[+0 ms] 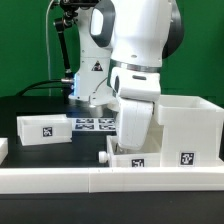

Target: Assemble drawer

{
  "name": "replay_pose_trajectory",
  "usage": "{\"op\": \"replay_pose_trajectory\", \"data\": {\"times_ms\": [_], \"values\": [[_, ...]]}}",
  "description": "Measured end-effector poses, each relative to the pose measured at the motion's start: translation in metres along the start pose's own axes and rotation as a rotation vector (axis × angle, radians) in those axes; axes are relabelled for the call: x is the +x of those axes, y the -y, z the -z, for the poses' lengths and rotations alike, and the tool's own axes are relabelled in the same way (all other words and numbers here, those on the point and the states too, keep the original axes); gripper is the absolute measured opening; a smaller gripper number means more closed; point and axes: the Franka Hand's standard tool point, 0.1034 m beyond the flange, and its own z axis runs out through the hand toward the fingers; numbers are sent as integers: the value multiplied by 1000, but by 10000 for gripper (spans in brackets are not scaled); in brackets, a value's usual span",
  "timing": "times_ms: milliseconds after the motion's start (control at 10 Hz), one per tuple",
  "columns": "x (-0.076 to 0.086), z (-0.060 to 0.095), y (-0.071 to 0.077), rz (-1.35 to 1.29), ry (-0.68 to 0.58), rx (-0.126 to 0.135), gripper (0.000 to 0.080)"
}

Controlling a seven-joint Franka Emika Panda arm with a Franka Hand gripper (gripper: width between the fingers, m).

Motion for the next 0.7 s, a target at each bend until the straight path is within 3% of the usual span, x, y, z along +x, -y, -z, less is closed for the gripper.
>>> {"op": "replay_pose_trajectory", "data": {"times_ms": [300,400,600,700], "values": [[-1,-1,0,-4,-1,0,42],[-3,0,1,-7,2,5,127],[-7,6,0,-12,7,10,408],[-7,11,-1,-13,10,8,408]]}}
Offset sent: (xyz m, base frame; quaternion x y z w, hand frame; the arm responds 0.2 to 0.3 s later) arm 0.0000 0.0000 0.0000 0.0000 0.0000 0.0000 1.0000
